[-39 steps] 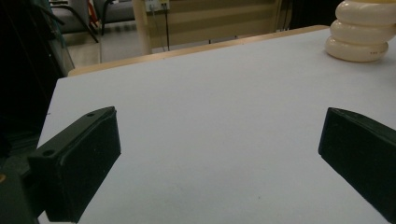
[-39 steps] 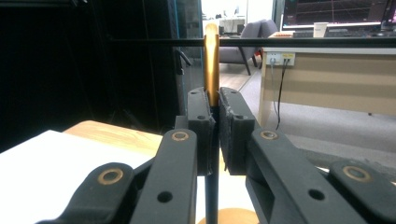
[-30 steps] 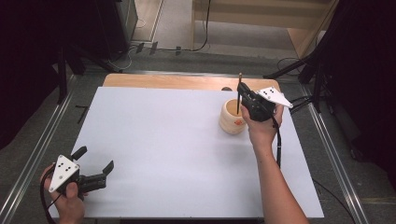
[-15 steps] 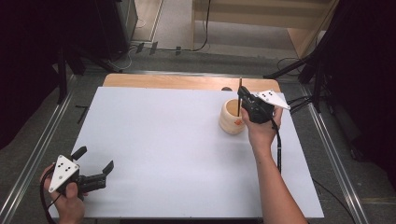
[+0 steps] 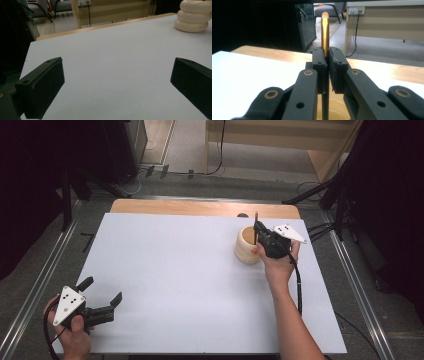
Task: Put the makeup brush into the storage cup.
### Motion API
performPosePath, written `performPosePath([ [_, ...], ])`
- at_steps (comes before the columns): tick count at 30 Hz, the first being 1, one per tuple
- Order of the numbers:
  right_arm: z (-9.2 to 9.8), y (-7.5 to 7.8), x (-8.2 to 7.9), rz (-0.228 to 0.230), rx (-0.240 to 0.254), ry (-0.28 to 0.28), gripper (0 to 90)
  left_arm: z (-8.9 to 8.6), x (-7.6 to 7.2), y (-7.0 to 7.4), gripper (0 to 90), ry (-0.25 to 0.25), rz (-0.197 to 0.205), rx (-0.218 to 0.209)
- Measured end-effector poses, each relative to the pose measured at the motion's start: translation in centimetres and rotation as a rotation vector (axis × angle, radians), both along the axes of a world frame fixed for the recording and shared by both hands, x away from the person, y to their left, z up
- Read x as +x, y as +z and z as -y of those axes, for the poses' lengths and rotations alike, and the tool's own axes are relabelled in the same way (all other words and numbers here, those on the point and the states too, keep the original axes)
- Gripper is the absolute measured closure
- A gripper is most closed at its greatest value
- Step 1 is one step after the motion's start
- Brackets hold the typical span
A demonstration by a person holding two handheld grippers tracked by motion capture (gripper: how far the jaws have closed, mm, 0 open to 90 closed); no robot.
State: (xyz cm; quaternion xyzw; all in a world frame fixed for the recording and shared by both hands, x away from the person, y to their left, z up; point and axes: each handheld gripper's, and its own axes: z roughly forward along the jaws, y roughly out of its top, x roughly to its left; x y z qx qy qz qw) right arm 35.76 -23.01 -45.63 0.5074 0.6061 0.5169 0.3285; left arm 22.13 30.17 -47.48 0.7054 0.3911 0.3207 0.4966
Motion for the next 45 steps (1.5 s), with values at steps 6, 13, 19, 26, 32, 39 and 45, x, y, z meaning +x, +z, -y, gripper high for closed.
performPosePath([
  [6,-0.1,-0.9,0.0,-0.018,-0.007,-0.001,85.0,0.0,0.0,0.0,0.0,0.002,0.002,-0.002],
  [13,0.0,-1.0,-0.2,-0.051,0.012,0.025,83.2,0.0,0.0,0.0,0.0,0.004,0.0,-0.003],
  [19,0.5,-0.4,-0.9,-0.06,0.044,0.057,68.8,0.0,0.0,0.0,0.0,0.004,0.0,-0.001],
  [26,1.1,0.0,-2.1,-0.021,0.012,0.049,59.0,0.0,0.0,0.0,0.0,0.005,-0.002,0.0],
  [32,2.0,-0.6,-3.5,-0.013,0.002,0.045,53.1,0.0,0.0,0.0,0.0,0.005,-0.003,0.0],
  [39,3.1,-1.2,-5.2,-0.008,0.007,0.05,44.6,0.1,0.0,-0.1,0.0,0.006,-0.004,-0.001],
  [45,3.6,-1.8,-6.6,-0.007,0.02,0.063,40.6,0.2,0.0,-0.1,0.0,0.004,-0.005,0.003],
])
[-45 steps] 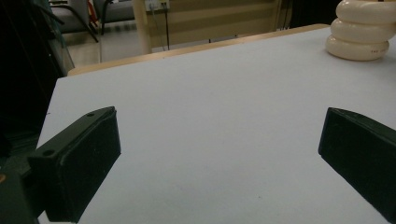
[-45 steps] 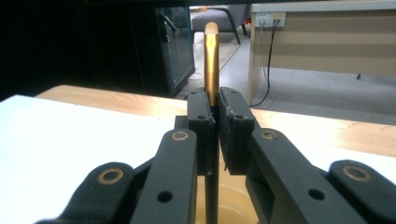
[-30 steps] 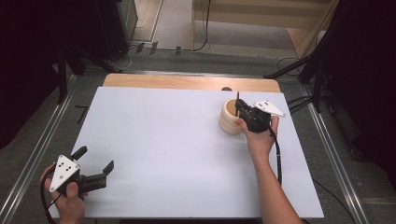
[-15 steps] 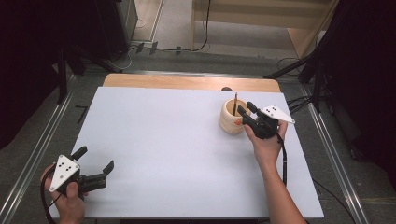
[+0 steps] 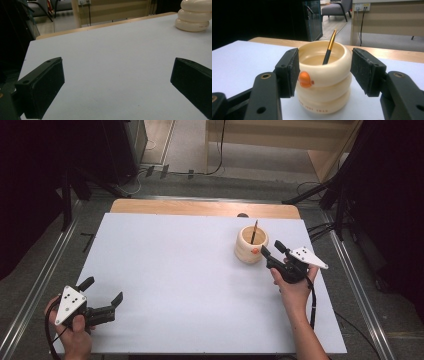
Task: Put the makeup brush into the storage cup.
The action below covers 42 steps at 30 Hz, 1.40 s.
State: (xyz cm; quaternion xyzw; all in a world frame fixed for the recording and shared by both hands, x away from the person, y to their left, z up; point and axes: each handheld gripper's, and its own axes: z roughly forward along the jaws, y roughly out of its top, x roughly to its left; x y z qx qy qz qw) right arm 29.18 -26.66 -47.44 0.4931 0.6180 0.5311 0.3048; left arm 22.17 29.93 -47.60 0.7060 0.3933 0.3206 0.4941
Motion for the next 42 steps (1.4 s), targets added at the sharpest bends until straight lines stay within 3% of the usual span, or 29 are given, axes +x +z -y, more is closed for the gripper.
performPosePath([
  [8,0.6,-0.5,-1.4,-0.002,-0.016,0.019,37.7,0.0,-0.1,0.0,0.0,0.002,-0.001,0.001],
  [10,0.8,-0.8,-1.8,0.023,-0.014,0.017,36.9,0.0,-0.1,0.0,0.0,0.002,0.0,0.001],
  [14,1.2,-1.1,-2.5,0.029,0.002,0.022,35.2,0.0,-0.1,0.0,0.0,0.002,-0.001,0.001],
  [20,1.8,-1.5,-3.6,0.044,-0.024,-0.001,29.2,0.0,-0.1,0.0,0.0,0.003,0.0,0.001],
  [25,2.2,-1.7,-4.5,0.04,-0.046,-0.012,24.4,0.1,-0.1,0.0,0.0,0.001,0.002,-0.001],
  [28,2.6,-2.0,-5.0,0.026,-0.035,-0.002,20.9,0.1,-0.1,0.0,0.0,0.002,-0.001,0.0],
  [31,3.0,-2.3,-5.7,0.025,-0.06,-0.013,20.3,0.0,-0.1,0.0,0.0,0.003,0.0,-0.001],
  [42,4.4,-3.0,-7.6,-0.007,-0.069,0.013,12.2,0.1,-0.1,0.0,0.0,0.001,0.0,0.001],
])
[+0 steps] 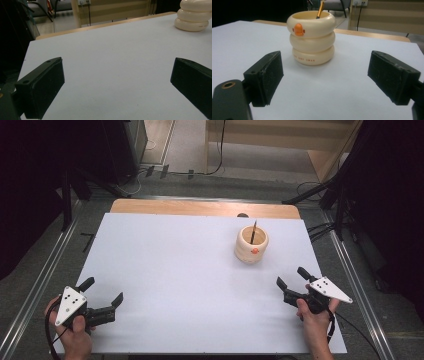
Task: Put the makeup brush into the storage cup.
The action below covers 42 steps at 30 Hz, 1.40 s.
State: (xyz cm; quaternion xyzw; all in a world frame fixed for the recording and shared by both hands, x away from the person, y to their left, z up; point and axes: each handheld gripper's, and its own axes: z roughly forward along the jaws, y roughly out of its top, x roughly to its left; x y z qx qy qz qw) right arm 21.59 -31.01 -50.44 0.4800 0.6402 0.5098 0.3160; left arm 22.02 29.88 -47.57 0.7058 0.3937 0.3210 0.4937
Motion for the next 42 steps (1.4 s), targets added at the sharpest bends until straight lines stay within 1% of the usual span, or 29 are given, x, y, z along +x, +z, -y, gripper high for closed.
performPosePath([
  [3,0.4,-0.3,-0.4,-0.017,0.012,0.012,7.5,0.0,0.0,0.0,0.0,0.0,0.0,0.0],
  [6,0.8,-0.4,-0.9,-0.016,0.003,0.018,6.2,0.0,0.0,0.0,0.0,0.0,0.0,0.001],
  [7,1.0,-0.4,-1.1,-0.021,0.006,0.019,5.4,0.0,0.0,0.0,0.0,0.001,0.0,0.0],
  [12,1.8,-0.4,-2.1,-0.019,0.014,0.018,3.7,0.0,0.0,0.0,0.0,0.001,0.0,0.001],
  [16,2.2,-0.4,-3.1,-0.015,0.005,0.019,2.5,0.0,0.0,0.0,0.0,0.001,0.0,0.001],
  [19,2.5,-0.5,-3.7,-0.017,-0.005,0.036,0.0,0.0,0.0,0.0,0.0,0.001,0.0,0.0],
  [21,2.7,-0.5,-4.1,-0.019,-0.007,0.038,0.0,0.0,0.0,0.0,0.0,0.0,0.0,0.0],
  [29,3.7,-0.1,-5.6,-0.014,0.027,0.015,0.0,-0.2,0.0,0.1,0.0,-0.002,0.008,0.0],
  [33,3.9,0.1,-5.7,-0.008,0.025,0.01,0.0,-0.2,0.0,0.1,0.0,-0.004,0.012,0.0],
  [37,3.7,-0.1,-5.6,-0.023,0.028,0.022,0.0,-0.2,-0.1,0.2,0.0,-0.007,0.012,0.002],
  [42,3.7,-0.1,-5.6,-0.025,0.02,0.026,0.0,-0.2,-0.1,0.2,0.0,-0.005,0.012,0.002],
])
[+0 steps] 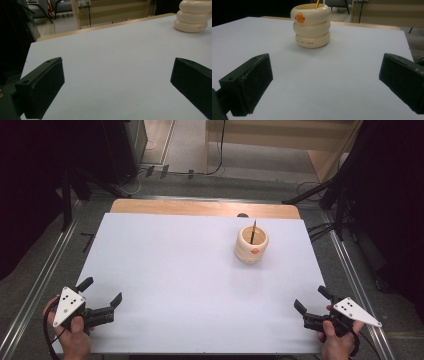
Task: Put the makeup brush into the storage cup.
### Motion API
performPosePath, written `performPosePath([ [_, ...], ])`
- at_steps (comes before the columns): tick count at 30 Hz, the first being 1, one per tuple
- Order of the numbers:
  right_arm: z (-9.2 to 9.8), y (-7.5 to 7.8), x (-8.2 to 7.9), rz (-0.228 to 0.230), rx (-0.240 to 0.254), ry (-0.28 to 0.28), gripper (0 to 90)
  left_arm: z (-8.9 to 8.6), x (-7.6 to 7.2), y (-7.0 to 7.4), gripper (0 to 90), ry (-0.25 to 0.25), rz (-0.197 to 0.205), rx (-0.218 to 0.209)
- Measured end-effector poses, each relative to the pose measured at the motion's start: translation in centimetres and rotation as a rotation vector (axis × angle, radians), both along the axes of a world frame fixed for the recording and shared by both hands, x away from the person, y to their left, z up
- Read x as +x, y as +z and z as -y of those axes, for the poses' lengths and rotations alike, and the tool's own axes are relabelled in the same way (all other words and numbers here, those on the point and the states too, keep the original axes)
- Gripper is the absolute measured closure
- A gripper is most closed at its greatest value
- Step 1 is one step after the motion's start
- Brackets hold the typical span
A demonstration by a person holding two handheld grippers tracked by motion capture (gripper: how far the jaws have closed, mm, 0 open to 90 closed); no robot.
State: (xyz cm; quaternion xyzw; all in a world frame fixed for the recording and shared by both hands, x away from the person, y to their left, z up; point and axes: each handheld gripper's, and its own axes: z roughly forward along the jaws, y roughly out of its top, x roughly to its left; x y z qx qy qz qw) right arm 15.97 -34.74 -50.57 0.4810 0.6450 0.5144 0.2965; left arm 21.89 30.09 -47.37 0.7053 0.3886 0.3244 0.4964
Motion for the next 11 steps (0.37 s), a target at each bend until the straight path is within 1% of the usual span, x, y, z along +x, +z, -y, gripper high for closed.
performPosePath([
  [8,-0.13,-0.08,0.02,-0.007,-0.007,0.0,0.0,0.11,-0.07,0.1,0.0,-0.006,0.006,0.003],
  [11,-0.17,-0.01,0.01,0.001,-0.012,0.004,0.0,0.13,-0.11,0.18,0.0,-0.007,0.01,0.003],
])
